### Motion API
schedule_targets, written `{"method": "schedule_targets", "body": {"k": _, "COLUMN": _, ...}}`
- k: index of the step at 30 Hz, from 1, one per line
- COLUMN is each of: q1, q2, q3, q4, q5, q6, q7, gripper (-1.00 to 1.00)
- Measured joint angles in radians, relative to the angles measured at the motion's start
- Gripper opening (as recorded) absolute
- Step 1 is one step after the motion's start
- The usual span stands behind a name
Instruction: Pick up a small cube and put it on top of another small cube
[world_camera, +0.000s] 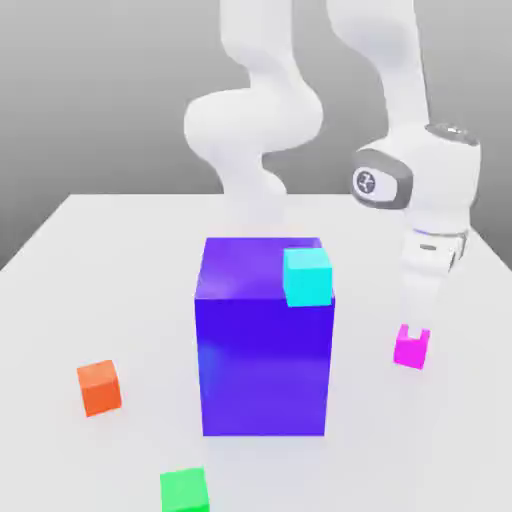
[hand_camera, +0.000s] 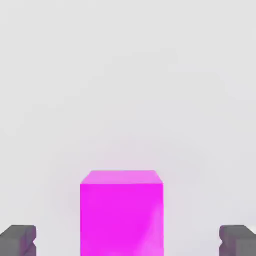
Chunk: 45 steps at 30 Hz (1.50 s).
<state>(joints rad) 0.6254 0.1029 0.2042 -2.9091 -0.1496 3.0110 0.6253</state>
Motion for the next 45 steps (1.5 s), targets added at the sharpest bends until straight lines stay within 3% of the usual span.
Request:
{"method": "schedule_targets", "body": {"k": 3, "q1": 0.131, "q2": 0.107, "q3": -0.144, "q4": 0.020, "q5": -0.060, "q6": 0.087, "q7": 0.047, "gripper": 0.00}}
{"method": "schedule_targets", "body": {"k": 4, "q1": 0.167, "q2": 0.141, "q3": -0.179, "q4": 0.026, "q5": -0.064, "q6": 0.115, "q7": 0.053, "gripper": -1.00}}
{"method": "schedule_targets", "body": {"k": 12, "q1": 0.156, "q2": 0.125, "q3": -0.171, "q4": 0.024, "q5": -0.074, "q6": 0.102, "q7": 0.059, "gripper": -1.00}}
{"method": "schedule_targets", "body": {"k": 16, "q1": 0.085, "q2": -0.007, "q3": -0.067, "q4": -0.003, "q5": 0.056, "q6": -0.003, "q7": -0.039, "gripper": -1.00}}
{"method": "schedule_targets", "body": {"k": 19, "q1": 0.105, "q2": -0.113, "q3": -0.052, "q4": -0.023, "q5": 0.149, "q6": -0.089, "q7": -0.102, "gripper": -1.00}}
{"method": "schedule_targets", "body": {"k": 23, "q1": 0.113, "q2": -0.090, "q3": -0.155, "q4": 0.079, "q5": 0.151, "q6": -0.185, "q7": -0.171, "gripper": -1.00}}
{"method": "schedule_targets", "body": {"k": 27, "q1": -0.113, "q2": -0.028, "q3": -0.278, "q4": 0.223, "q5": 0.169, "q6": -0.277, "q7": -0.297, "gripper": -1.00}}
{"method": "schedule_targets", "body": {"k": 36, "q1": -0.404, "q2": 0.089, "q3": -0.468, "q4": 0.517, "q5": 0.238, "q6": -0.453, "q7": -0.594, "gripper": -1.00}}
{"method": "schedule_targets", "body": {"k": 42, "q1": -0.502, "q2": 0.220, "q3": -0.461, "q4": 0.540, "q5": 0.332, "q6": -0.336, "q7": -0.717, "gripper": -1.00}}
{"method": "schedule_targets", "body": {"k": 43, "q1": -0.511, "q2": 0.244, "q3": -0.451, "q4": 0.541, "q5": 0.346, "q6": -0.315, "q7": -0.727, "gripper": 1.00}}
{"method": "schedule_targets", "body": {"k": 45, "q1": -0.511, "q2": 0.244, "q3": -0.451, "q4": 0.541, "q5": 0.346, "q6": -0.315, "q7": -0.727, "gripper": 1.00}}
